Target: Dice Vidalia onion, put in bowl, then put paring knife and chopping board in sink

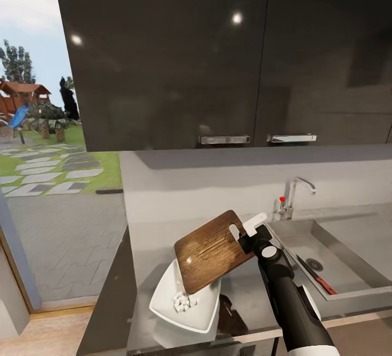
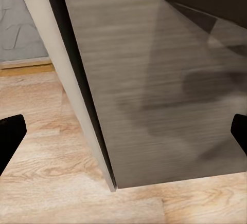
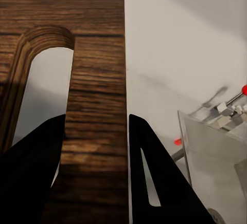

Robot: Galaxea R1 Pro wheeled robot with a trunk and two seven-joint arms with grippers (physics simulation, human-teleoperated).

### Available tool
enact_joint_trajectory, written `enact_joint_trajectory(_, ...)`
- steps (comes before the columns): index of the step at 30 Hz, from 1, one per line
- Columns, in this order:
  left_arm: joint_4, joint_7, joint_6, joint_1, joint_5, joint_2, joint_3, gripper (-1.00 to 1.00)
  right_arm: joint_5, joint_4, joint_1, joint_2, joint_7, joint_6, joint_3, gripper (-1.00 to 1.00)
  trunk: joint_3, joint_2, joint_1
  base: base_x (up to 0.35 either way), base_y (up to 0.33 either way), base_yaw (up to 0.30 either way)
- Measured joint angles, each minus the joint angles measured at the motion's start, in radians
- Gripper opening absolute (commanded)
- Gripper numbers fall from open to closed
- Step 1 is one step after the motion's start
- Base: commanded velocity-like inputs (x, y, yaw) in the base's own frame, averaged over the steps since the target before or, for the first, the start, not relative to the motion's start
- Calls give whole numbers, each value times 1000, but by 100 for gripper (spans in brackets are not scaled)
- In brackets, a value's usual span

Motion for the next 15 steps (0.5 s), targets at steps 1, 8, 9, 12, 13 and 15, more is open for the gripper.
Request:
enact_joint_trajectory(1,0,0,0,0,0,0,0,100,0,0,0,0,0,0,0,-100,0,0,0,-1,0,0)
enact_joint_trajectory(8,0,0,0,0,0,0,0,100,0,0,0,0,0,0,0,-100,0,0,0,-42,0,0)
enact_joint_trajectory(9,0,0,0,0,0,0,0,100,0,0,0,0,0,0,0,-100,0,0,0,-9,0,0)
enact_joint_trajectory(12,0,0,0,0,0,0,0,100,0,0,0,0,0,0,0,-100,0,0,0,-3,0,0)
enact_joint_trajectory(13,0,0,0,0,0,0,0,100,0,0,0,0,0,0,0,-100,0,0,0,0,0,0)
enact_joint_trajectory(15,0,0,0,0,0,0,0,100,0,0,0,0,0,0,0,-100,0,0,0,0,0,0)
